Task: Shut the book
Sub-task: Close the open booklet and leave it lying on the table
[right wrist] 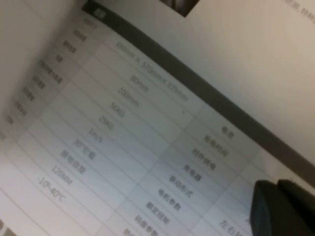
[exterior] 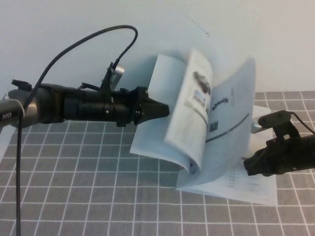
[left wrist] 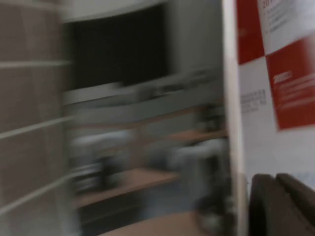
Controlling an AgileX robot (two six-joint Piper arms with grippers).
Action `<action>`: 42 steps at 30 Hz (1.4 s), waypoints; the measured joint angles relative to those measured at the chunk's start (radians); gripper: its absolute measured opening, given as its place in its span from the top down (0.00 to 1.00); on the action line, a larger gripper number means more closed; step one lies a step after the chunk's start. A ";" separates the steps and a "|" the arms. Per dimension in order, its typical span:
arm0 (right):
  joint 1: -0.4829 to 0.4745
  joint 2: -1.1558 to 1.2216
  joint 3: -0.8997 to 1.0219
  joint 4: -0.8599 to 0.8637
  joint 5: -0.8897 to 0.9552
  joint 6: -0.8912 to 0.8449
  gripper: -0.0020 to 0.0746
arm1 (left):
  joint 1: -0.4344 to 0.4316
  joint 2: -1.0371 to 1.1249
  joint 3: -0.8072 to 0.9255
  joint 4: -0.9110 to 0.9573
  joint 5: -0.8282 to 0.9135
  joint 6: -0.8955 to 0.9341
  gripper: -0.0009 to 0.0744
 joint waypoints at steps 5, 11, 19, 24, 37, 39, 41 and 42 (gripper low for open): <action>0.000 0.000 0.000 -0.005 0.011 0.000 0.98 | 0.000 0.000 0.000 -0.143 0.146 0.049 0.99; 0.000 -0.009 0.000 -0.021 0.029 0.000 0.98 | 0.000 0.000 -0.011 -0.158 0.185 0.067 0.99; 0.000 -0.096 0.000 -0.042 0.037 0.000 0.98 | -0.048 0.000 -0.040 -0.164 0.185 0.039 0.99; 0.000 -0.133 0.000 -0.060 0.037 0.000 0.98 | -0.081 0.000 -0.069 -0.166 0.192 0.006 0.99; 0.000 -0.249 0.000 -0.060 -0.016 0.022 0.98 | -0.130 0.000 -0.093 -0.166 0.194 0.048 0.25; 0.000 -0.274 0.000 -0.060 -0.019 0.022 0.98 | -0.132 0.000 -0.106 -0.166 0.194 0.048 0.21; 0.000 -0.295 0.000 -0.060 -0.019 0.022 0.98 | -0.139 0.000 -0.125 -0.166 0.194 0.048 0.21; 0.000 -0.305 0.002 -0.060 -0.019 0.022 0.98 | -0.141 0.000 -0.139 -0.166 0.194 0.048 0.22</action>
